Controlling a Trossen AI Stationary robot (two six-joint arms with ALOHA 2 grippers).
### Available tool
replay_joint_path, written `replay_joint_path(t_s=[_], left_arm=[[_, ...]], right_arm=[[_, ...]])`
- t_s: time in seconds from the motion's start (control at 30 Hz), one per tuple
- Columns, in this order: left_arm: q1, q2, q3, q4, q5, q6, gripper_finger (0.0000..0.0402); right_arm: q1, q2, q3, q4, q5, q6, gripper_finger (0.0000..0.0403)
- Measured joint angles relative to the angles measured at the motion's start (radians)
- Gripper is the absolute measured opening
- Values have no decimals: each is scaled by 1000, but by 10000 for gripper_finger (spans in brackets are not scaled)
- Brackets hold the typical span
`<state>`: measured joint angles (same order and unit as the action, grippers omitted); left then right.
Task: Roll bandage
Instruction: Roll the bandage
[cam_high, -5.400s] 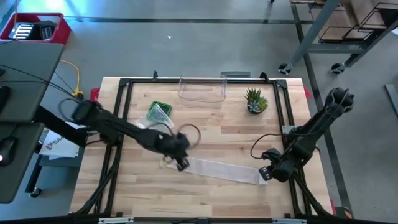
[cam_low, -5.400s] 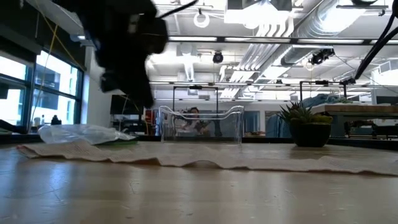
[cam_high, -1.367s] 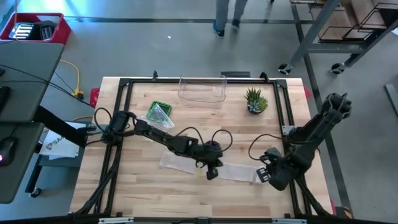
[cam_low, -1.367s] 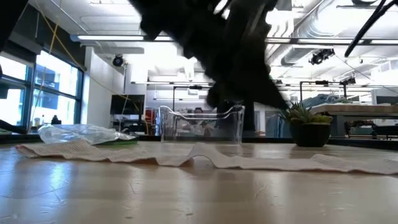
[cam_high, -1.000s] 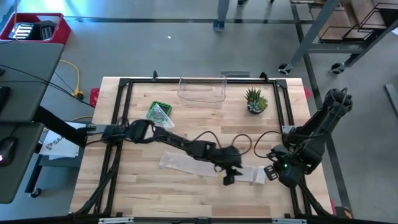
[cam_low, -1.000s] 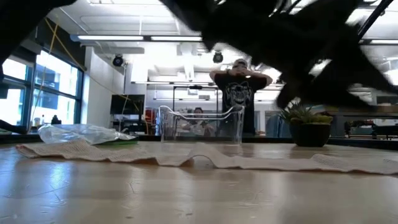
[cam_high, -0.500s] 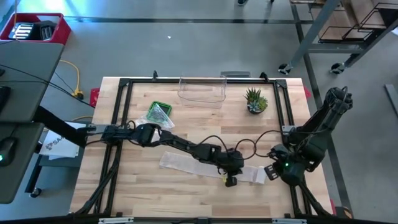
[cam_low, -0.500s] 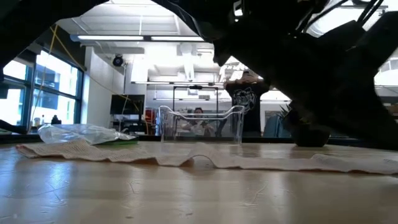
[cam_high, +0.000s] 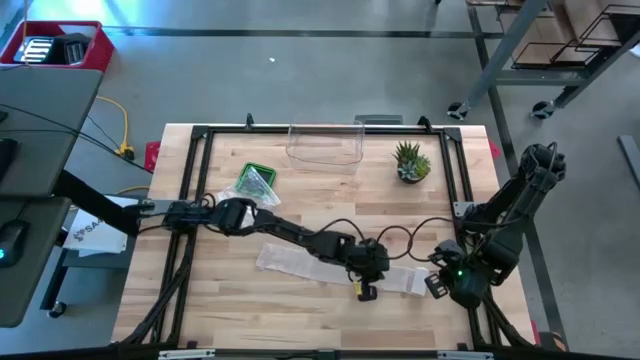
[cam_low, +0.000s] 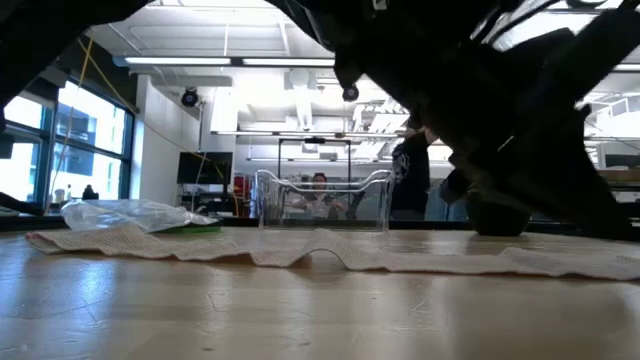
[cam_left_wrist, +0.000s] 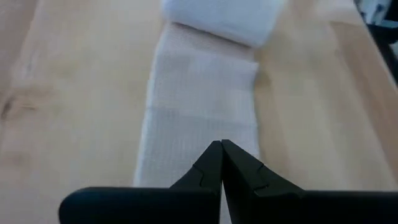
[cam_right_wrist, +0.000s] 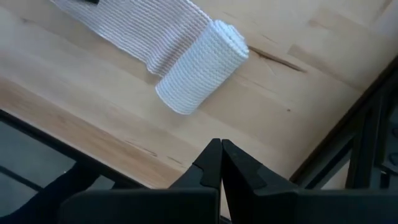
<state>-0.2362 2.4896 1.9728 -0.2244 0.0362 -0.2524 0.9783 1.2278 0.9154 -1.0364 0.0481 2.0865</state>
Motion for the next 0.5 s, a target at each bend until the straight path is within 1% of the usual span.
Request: replay_joint_path(t_s=[0.1, 0.2, 0.3, 0.43, 0.5], left_arm=[[0, 0, 0, -6, 2, 0, 1], [-10, 0, 0, -21, 4, -7, 0], [-17, 0, 0, -44, -1, -6, 0], [-16, 0, 0, -55, -7, -6, 0], [-16, 0, 0, -67, -8, -6, 0]], right_arm=[[0, 5, -2, 30, -1, -6, 0], [0, 9, -32, 46, -54, 1, 0], [0, 9, -64, 45, -84, 11, 0], [-5, 10, -91, 58, -96, 15, 0], [-14, 10, -109, 95, -105, 18, 0]])
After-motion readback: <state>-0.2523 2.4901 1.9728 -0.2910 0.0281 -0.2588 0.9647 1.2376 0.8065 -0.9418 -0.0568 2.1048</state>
